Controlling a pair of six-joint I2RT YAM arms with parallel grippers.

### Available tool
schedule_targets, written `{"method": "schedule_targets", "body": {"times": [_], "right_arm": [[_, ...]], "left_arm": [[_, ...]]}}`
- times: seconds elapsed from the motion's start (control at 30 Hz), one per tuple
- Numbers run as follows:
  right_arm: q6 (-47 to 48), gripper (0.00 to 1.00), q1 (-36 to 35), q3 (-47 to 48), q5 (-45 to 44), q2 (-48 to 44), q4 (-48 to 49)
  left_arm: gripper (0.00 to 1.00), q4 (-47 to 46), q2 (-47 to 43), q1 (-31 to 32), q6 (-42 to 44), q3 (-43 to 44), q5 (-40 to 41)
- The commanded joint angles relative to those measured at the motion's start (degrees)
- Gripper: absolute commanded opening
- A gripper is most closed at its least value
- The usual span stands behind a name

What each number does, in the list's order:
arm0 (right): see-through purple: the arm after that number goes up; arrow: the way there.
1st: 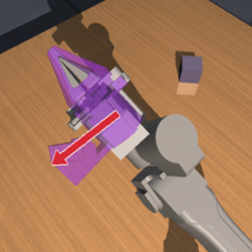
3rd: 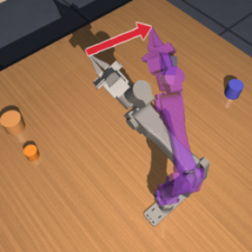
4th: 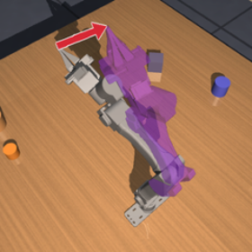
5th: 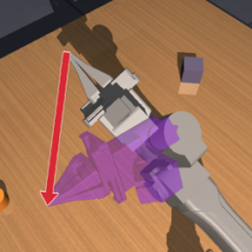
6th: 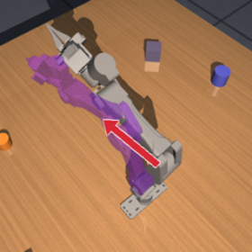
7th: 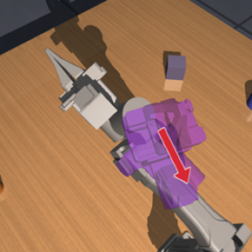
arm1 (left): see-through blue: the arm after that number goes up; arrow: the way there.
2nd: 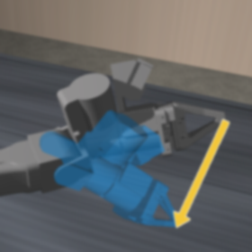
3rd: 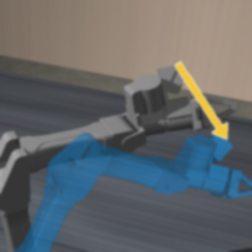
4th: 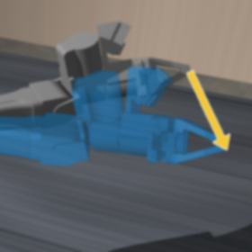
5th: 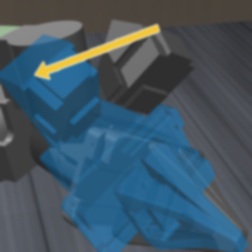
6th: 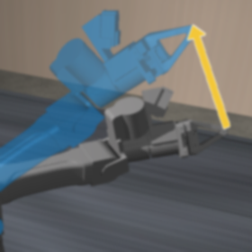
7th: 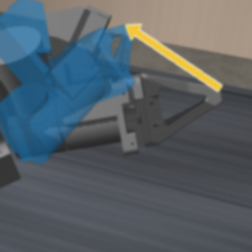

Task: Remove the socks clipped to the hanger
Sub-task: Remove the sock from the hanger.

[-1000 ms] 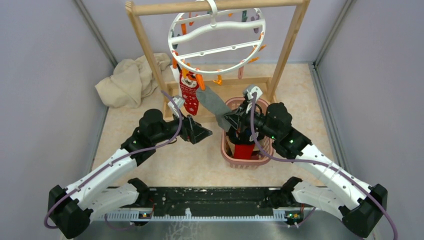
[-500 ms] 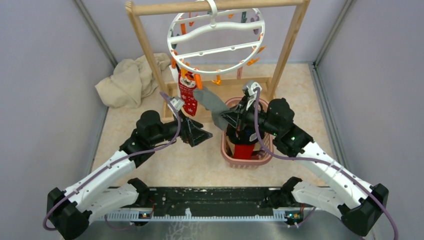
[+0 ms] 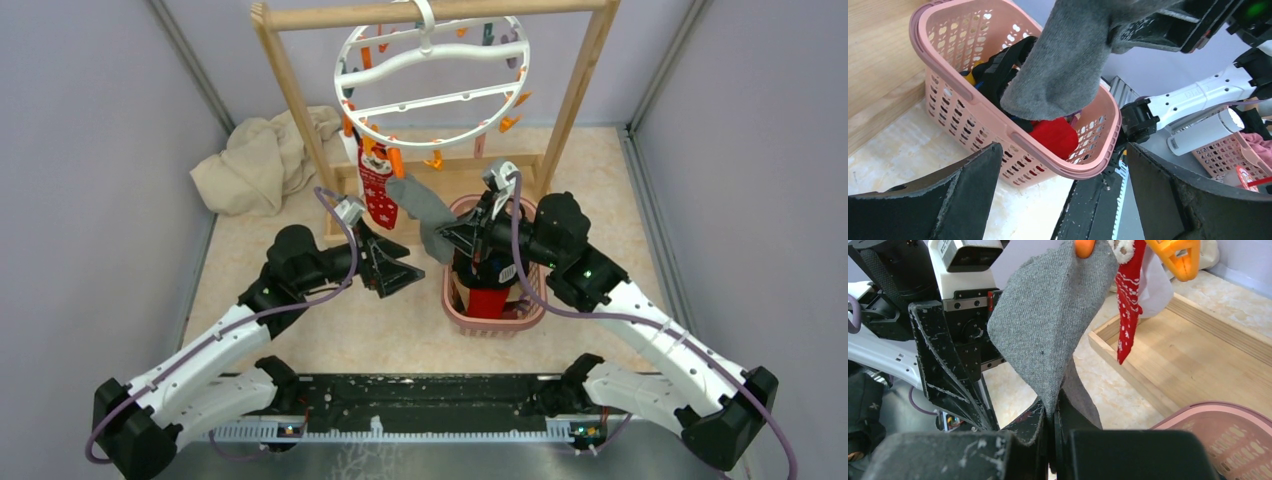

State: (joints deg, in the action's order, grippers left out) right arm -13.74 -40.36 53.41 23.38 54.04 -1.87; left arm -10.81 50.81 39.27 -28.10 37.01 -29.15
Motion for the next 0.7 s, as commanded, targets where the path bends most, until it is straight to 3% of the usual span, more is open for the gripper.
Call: {"method": "schedule_targets", "body": {"times": [0.0,0.3,0.67], "right_arm": [[-0.4,0.00,0.4,3.3,2.0,0.0,1.9],[-0.2,0.00,0.4,4.5,3.9,0.9,0.2],[-2.0,0.00,0.4,6.4,13.1,4.5,0.3]], "left_arm": [[0.99,-4.3,-0.9,0.2,-0.8,-0.3,-2.9],[0.99,-10.3,-1.2,0.2,-2.5,-2.8,-6.7],[0.99,-14.8,-0.3,-0.2,-1.1,-4.1,-7.4]]}}
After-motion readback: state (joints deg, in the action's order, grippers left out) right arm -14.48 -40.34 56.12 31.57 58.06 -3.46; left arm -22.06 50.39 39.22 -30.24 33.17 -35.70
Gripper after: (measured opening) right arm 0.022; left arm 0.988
